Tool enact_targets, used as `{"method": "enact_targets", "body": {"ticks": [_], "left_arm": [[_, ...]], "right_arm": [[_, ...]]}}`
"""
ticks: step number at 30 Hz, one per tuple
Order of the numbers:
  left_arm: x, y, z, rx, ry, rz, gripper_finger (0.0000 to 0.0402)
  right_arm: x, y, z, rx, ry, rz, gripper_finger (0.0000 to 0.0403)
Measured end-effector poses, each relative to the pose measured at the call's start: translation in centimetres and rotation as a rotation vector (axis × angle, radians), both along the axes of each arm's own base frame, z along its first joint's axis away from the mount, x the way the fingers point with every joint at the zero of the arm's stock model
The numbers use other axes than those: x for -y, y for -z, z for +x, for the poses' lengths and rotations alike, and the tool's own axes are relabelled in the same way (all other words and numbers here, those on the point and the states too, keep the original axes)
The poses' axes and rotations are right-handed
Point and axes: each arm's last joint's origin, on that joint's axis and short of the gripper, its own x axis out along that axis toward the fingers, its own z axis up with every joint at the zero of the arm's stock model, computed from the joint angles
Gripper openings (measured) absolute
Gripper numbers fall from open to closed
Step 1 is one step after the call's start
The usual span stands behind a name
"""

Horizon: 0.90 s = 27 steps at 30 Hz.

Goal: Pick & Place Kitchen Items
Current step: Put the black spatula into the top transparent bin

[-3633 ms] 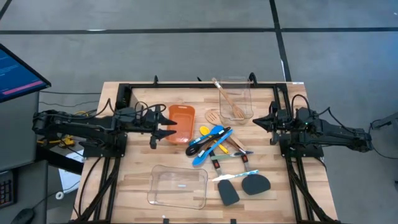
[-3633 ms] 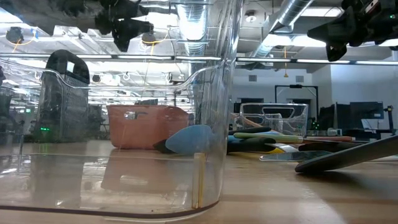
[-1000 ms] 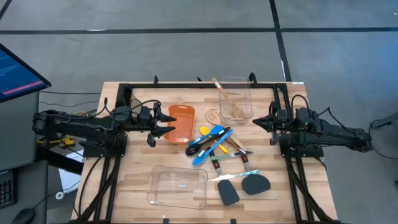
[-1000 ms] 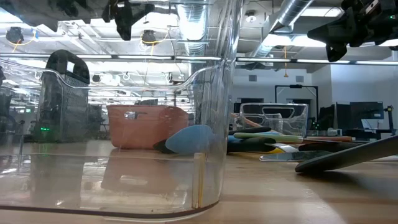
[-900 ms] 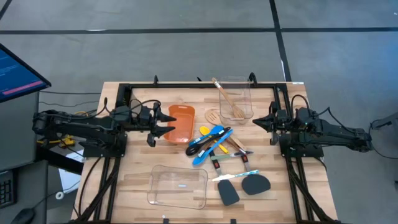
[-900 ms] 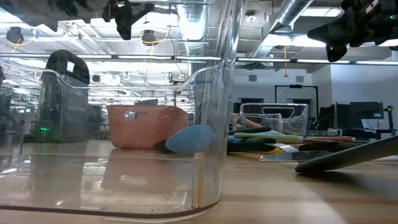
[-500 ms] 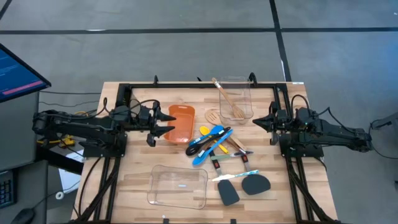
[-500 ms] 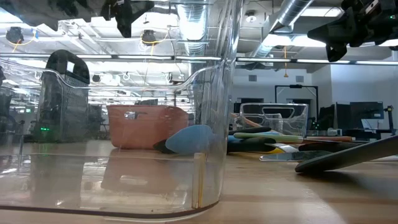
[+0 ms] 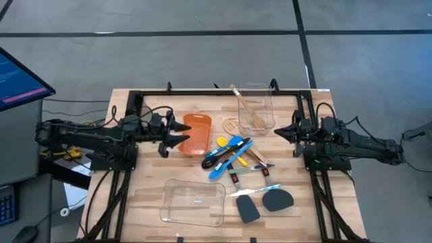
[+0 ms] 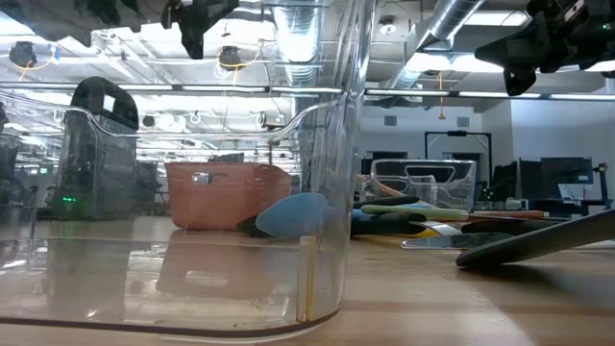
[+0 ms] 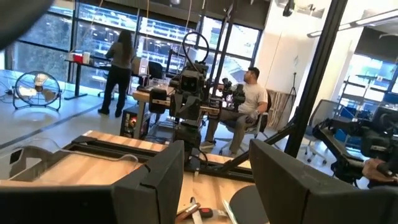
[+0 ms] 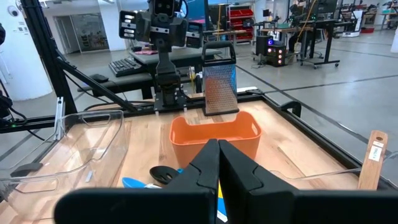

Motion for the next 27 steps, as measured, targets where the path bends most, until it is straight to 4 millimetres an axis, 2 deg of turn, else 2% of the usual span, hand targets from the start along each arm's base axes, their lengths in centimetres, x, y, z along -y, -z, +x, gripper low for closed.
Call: {"method": "enact_targets", "body": {"ticks": [6, 18, 27], "left_arm": [[-0.1, 0.3, 1.4, -0.03, -0.008, -0.003, 0.0154], [-0.4, -1.2, 7.8, -0.113, -0.01, 0.001, 0.0119], [-1.2, -4.3, 12.0, -0.105, -0.043, 0.129, 0.0093]], "right_arm": [[0.0, 0.0, 0.0, 0.0, 0.0, 0.0, 0.0001], [0.0, 0.0, 0.0, -0.001, 0.0, 0.0, 0.0001], [0.0, 0.0, 0.0, -0.003, 0.0, 0.0, 0.0001]]}}
